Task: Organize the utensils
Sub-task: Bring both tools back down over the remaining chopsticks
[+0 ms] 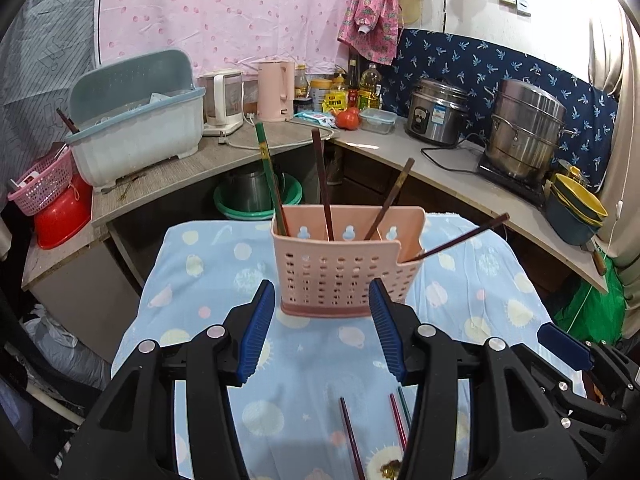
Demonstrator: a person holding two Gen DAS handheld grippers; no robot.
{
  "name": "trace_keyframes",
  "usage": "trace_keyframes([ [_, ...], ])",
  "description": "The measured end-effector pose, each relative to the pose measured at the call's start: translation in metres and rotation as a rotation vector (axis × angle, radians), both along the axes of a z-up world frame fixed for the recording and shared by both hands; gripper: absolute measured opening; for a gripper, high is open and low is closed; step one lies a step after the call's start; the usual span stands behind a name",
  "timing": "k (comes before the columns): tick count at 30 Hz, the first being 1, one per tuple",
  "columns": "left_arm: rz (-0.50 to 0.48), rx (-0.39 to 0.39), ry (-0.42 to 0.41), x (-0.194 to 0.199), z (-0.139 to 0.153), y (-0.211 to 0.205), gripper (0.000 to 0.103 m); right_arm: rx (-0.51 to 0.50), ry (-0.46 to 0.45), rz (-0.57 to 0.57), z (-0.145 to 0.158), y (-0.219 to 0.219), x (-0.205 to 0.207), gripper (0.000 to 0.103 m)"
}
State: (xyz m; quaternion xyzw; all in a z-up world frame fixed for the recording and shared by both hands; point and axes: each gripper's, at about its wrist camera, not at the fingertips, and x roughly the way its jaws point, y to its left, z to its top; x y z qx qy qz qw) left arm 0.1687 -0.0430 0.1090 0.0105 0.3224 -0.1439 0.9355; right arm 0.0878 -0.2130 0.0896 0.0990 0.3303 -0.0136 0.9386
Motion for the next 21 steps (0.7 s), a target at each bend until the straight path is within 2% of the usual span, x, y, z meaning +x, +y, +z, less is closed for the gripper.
trace_keyframes([
  [9,-0.010,0.023,0.055,-0.033,-0.027,0.004,0.047,-0.013,0.077,0.009,-0.029,0.004,-0.036,0.046],
  [21,-0.033,0.062,0.216,-0.078,-0.096,0.007,0.047,-0.034,0.272,0.039,-0.101,0.013,-0.083,0.046],
])
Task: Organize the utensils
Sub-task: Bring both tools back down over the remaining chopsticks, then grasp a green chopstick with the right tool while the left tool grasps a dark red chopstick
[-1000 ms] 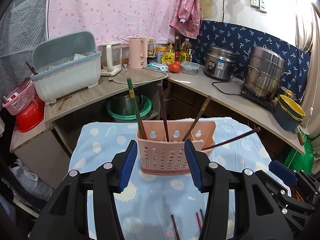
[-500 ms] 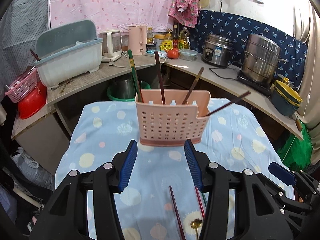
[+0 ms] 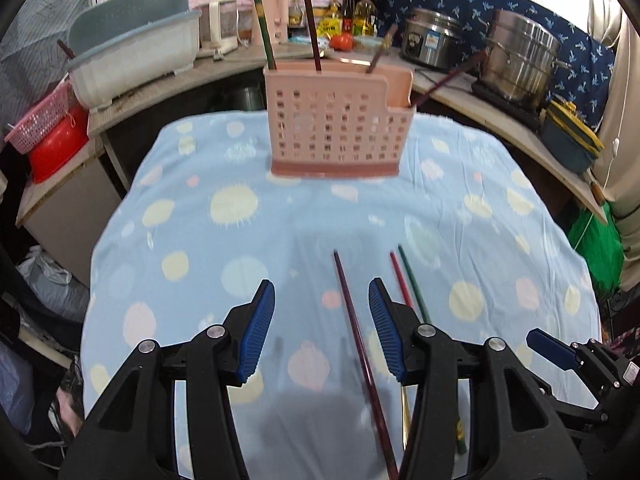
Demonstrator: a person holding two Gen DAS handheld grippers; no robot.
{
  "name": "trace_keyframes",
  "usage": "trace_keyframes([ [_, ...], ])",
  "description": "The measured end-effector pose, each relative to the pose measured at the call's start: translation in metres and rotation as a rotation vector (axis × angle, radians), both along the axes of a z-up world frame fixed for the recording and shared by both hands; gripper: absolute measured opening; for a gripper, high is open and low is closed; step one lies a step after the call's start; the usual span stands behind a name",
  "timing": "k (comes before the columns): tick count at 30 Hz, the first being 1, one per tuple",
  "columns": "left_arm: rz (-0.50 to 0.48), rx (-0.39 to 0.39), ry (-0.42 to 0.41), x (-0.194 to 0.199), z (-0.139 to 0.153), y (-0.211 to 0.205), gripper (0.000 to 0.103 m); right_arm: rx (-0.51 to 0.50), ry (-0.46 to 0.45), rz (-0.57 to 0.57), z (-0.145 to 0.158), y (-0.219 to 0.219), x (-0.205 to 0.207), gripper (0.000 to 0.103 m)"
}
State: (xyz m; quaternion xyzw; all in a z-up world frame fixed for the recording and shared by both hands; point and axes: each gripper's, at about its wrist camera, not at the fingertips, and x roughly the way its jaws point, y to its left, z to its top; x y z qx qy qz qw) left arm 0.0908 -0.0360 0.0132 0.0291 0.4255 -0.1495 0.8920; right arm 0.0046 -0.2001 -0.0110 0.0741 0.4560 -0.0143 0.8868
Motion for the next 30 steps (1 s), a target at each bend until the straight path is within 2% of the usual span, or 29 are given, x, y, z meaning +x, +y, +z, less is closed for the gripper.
trace_keyframes([
  [8,-0.004,0.024,0.075,-0.028,-0.033,0.003,0.047,-0.012,0.083,0.037,-0.030,0.009,-0.028,0.046],
  [19,-0.026,0.045,0.141,-0.053,-0.056,0.001,0.047,-0.017,0.118,0.073,-0.040,0.021,-0.037,0.046],
  [22,-0.029,0.047,0.152,-0.056,-0.059,0.001,0.047,-0.020,0.127,0.078,-0.044,0.023,-0.037,0.043],
  [24,-0.031,0.047,0.158,-0.058,-0.061,0.002,0.047,-0.022,0.128,0.083,-0.045,0.025,-0.037,0.036],
  [30,-0.040,0.046,0.165,-0.064,-0.064,0.001,0.047,-0.034,0.129,0.103,-0.046,0.029,-0.037,0.028],
])
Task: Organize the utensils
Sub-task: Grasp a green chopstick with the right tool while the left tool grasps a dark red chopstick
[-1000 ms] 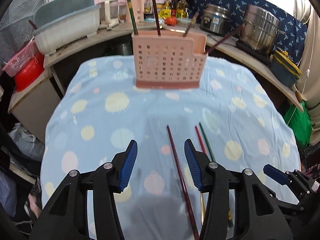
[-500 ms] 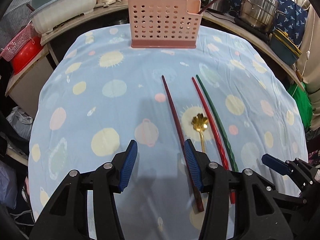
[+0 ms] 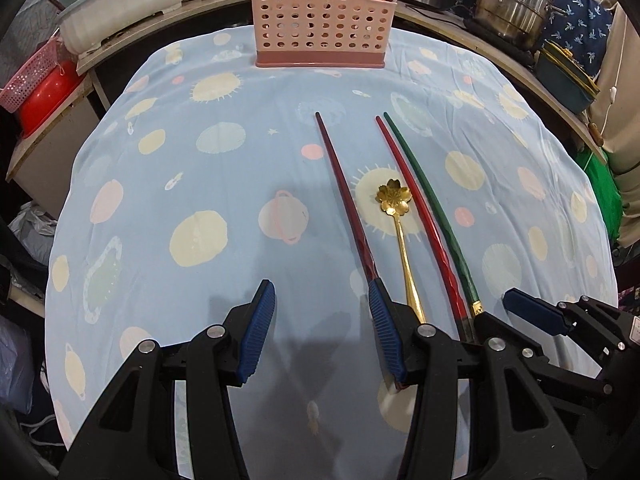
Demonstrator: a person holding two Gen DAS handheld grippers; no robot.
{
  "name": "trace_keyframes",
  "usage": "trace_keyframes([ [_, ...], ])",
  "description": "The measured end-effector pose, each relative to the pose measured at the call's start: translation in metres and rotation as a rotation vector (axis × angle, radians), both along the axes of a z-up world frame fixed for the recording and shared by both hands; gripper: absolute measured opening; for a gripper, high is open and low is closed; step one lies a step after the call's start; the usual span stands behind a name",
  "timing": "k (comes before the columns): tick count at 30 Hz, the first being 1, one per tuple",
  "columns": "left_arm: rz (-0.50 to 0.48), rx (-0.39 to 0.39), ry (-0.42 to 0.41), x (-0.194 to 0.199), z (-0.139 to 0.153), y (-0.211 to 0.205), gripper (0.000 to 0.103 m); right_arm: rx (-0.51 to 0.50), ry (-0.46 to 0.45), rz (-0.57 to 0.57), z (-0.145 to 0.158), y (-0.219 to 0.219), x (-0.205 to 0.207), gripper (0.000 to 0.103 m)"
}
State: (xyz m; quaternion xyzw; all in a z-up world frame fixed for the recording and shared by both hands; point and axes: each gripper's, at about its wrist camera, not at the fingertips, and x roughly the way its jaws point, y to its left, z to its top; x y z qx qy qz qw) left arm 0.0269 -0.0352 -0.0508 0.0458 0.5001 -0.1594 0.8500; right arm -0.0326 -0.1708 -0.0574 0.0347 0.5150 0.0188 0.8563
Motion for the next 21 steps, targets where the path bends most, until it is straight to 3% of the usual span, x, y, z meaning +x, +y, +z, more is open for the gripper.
trace_keyframes([
  [9,-0.043,0.007,0.008,-0.010,-0.004,-0.009,0.047,-0.005,0.010,-0.025,-0.004,-0.005,-0.001,0.013],
  [21,-0.083,0.016,0.042,-0.027,-0.013,-0.013,0.047,0.002,0.011,-0.036,-0.004,-0.006,-0.005,0.010],
])
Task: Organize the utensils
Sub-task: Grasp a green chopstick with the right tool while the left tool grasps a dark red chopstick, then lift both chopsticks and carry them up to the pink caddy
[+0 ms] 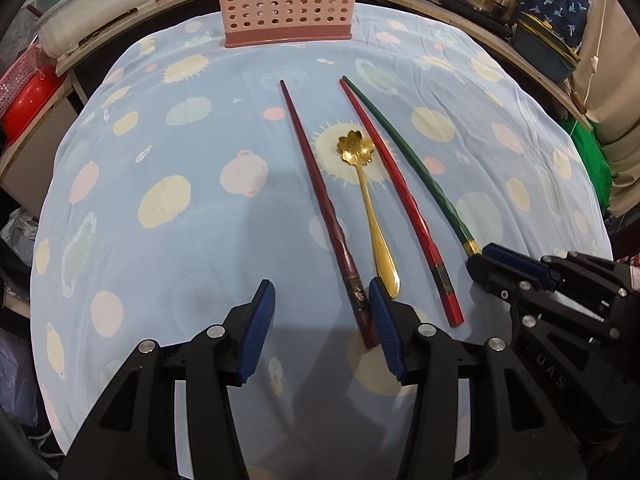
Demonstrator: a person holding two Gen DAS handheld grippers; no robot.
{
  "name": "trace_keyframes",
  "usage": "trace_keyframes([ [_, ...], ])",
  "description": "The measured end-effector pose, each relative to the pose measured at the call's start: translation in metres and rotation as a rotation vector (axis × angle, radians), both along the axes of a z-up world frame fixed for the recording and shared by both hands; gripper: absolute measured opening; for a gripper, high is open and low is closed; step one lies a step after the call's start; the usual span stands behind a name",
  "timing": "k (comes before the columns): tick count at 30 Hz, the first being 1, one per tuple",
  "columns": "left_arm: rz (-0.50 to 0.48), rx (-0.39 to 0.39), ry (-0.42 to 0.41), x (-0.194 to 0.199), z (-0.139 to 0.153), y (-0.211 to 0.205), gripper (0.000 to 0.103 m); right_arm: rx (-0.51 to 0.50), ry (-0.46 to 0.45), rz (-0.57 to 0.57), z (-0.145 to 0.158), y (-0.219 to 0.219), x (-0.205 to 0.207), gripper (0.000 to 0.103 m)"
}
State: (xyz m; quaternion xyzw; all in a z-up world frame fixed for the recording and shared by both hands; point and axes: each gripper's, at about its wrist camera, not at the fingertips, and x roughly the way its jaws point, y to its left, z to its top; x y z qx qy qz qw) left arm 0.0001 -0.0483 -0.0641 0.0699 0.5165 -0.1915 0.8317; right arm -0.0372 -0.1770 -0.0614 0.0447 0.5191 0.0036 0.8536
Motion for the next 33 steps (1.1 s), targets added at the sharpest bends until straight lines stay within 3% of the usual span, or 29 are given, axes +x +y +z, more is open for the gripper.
trace_keyframes([
  [6,0.002,-0.003,0.007,0.001,-0.002,0.001,0.045,0.001,0.000,0.000,0.000,0.000,0.000,0.010],
  [15,0.012,-0.026,0.015,0.003,-0.001,0.010,0.008,0.003,-0.001,0.002,0.000,0.000,-0.001,0.007],
  [24,0.050,-0.033,-0.051,0.009,0.021,0.024,0.007,0.015,-0.034,-0.021,0.014,-0.009,0.000,0.007],
  [33,0.091,-0.076,-0.125,0.029,0.064,0.038,0.007,0.043,-0.175,-0.046,0.070,-0.022,0.008,0.007],
])
